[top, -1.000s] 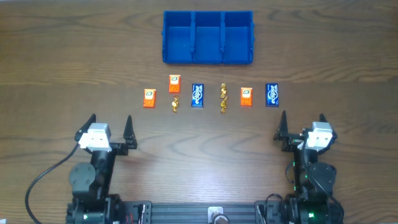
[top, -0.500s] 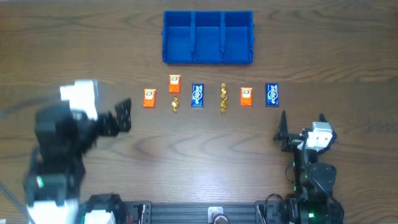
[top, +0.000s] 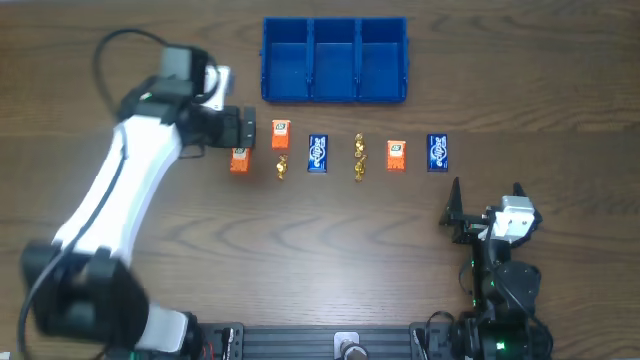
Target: Sort Candies Into Trays
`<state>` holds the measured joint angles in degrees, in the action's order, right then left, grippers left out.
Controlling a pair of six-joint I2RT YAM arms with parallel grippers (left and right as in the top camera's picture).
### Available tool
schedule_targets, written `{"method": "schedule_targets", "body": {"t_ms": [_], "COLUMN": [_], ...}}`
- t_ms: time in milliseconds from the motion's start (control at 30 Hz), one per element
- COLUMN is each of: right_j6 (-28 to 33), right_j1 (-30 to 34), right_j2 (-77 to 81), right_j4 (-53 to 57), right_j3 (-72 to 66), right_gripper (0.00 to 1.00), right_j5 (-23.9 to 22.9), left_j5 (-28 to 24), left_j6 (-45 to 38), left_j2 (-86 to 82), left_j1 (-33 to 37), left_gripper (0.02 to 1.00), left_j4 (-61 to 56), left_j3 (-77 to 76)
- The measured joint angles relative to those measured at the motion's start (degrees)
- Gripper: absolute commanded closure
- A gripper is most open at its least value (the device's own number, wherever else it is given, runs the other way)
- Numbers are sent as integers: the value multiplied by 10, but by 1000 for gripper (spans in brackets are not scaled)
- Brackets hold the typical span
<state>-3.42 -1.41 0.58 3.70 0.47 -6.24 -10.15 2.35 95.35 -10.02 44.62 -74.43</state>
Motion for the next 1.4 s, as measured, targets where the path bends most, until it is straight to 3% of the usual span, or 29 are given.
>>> {"method": "schedule_targets", "body": {"t_ms": [300, 633, 733, 900, 1100, 1400], "right_j6": [0, 0, 0, 0, 0, 0], "right_j1": [0, 0, 0, 0, 0, 0], "right_j2": [0, 0, 0, 0, 0, 0], "right_j4": [0, 0, 0, 0, 0, 0], "right_j3": [0, 0, 0, 0, 0, 0], "right_gripper": [3, 3, 3, 3, 3, 3], "right_j5": [0, 0, 0, 0, 0, 0], "left_j5": [35, 48, 52, 56, 56, 57], "left_j6": [-14, -18, -18, -23, -23, -21], "left_j2": [149, 189, 190, 190, 190, 190], "left_j1": [-3, -3, -3, -3, -5, -18], "left_gripper": [20, 23, 91, 290, 428, 560], "left_j4": [-43, -47, -48, -48, -48, -59], "left_j3": [-1, -1, -1, -1, -1, -1]}}
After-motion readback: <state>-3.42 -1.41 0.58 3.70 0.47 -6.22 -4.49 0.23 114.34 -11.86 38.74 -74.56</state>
